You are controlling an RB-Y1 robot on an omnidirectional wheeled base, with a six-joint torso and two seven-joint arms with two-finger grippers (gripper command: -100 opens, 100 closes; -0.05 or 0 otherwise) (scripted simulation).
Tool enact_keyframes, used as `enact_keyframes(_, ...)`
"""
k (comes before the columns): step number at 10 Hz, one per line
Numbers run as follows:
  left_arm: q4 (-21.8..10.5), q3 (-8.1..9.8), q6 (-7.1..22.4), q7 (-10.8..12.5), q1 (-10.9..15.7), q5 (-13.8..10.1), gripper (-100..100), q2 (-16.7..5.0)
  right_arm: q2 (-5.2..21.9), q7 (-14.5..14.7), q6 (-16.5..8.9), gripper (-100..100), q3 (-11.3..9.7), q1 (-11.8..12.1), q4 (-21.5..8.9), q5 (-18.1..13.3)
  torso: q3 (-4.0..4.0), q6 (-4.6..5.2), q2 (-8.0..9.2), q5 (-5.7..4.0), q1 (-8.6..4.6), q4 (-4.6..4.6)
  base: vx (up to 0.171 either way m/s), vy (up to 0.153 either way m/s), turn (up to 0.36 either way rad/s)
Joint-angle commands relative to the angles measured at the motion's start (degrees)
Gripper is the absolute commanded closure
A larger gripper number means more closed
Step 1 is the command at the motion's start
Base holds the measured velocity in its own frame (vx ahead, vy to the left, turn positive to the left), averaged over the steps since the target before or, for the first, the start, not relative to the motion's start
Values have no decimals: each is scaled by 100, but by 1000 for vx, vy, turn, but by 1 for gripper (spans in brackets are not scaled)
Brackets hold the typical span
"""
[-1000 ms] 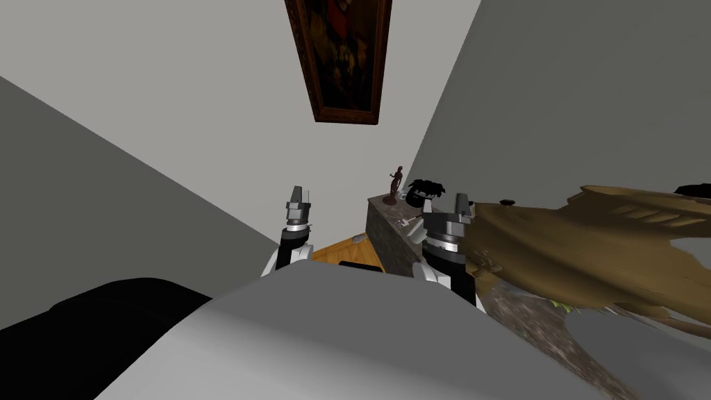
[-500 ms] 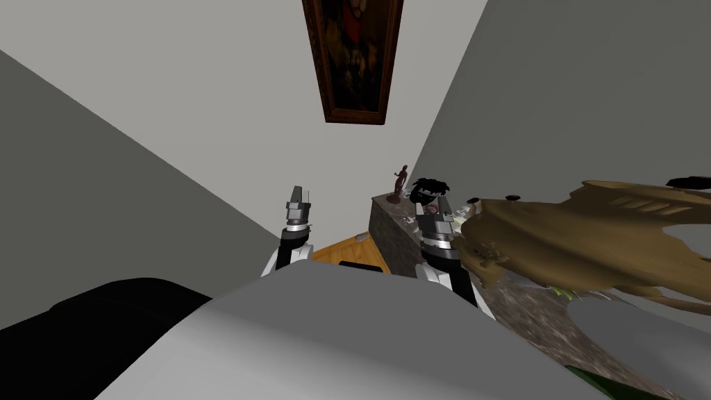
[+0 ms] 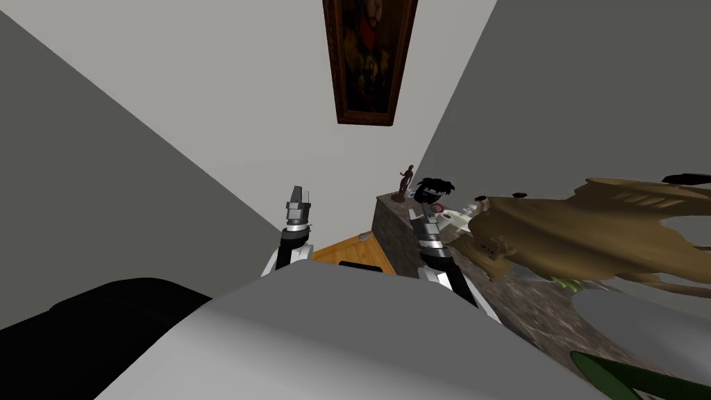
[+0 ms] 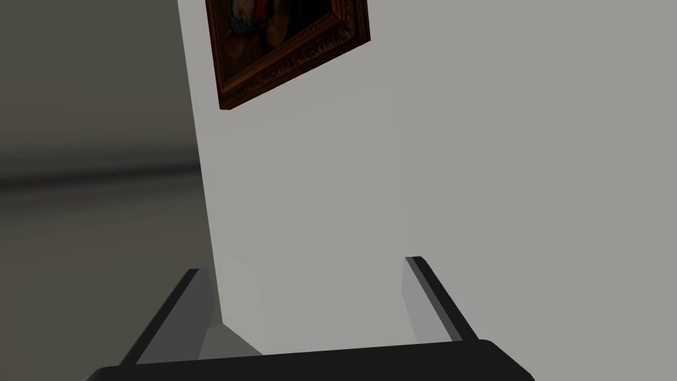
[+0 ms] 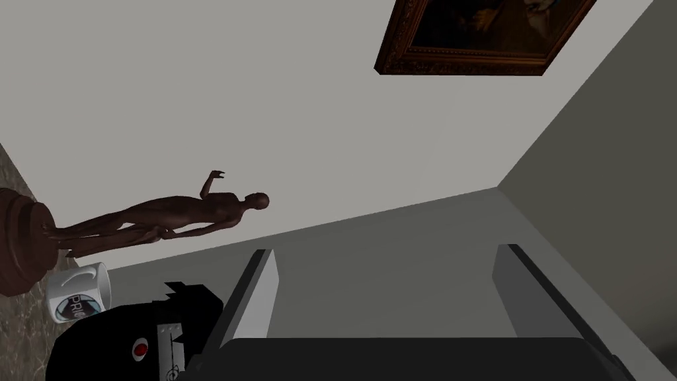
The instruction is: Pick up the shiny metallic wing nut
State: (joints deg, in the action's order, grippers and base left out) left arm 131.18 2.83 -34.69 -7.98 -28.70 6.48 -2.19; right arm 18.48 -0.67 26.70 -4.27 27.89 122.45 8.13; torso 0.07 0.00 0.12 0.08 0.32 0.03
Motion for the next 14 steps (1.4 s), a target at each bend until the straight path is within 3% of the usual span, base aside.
enact_keyframes(1,0,0,0,0,0,0,0,0,286,68,-101,-100,-26,-52,-257,46,0,0,0,0,0,0,-46,113,29)
enact_keyframes(2,0,0,0,0,0,0,0,0,363,68,-101,-100,-26,-52,-257,46,2,1,5,1,7,1,-28,95,-4)
enact_keyframes(5,0,0,0,0,0,0,0,0,965,229,-344,-100,-113,-144,-786,74,-5,-1,-8,2,11,-2,-23,122,31)
enact_keyframes(6,0,0,0,0,0,0,0,0,1061,229,-344,-100,-113,-144,-810,74,0,0,0,4,20,-1,-27,103,3)
enact_keyframes(8,0,0,0,0,0,0,0,0,1440,337,-534,-100,-177,-199,-1205,55,-2,0,-3,1,1,-1,-24,100,37)
enact_keyframes(9,0,0,0,0,0,0,0,0,1542,337,-534,-100,-177,-199,-1205,55,-3,-1,-6,1,4,-1,-16,86,19)
enact_keyframes(11,0,0,0,0,0,0,0,0,1939,444,-743,-100,-245,-248,-1614,7,-5,0,-8,0,-1,-2,-3,106,44)
enact_keyframes(12,0,0,0,0,0,0,0,0,2030,444,-743,-100,-245,-248,-1614,7,-6,1,-11,2,7,-2,4,83,9)
enact_keyframes(14,0,0,0,0,0,0,0,0,2417,546,-969,-100,-318,-289,-1990,-71,-7,0,-13,0,-2,-3,0,107,51)
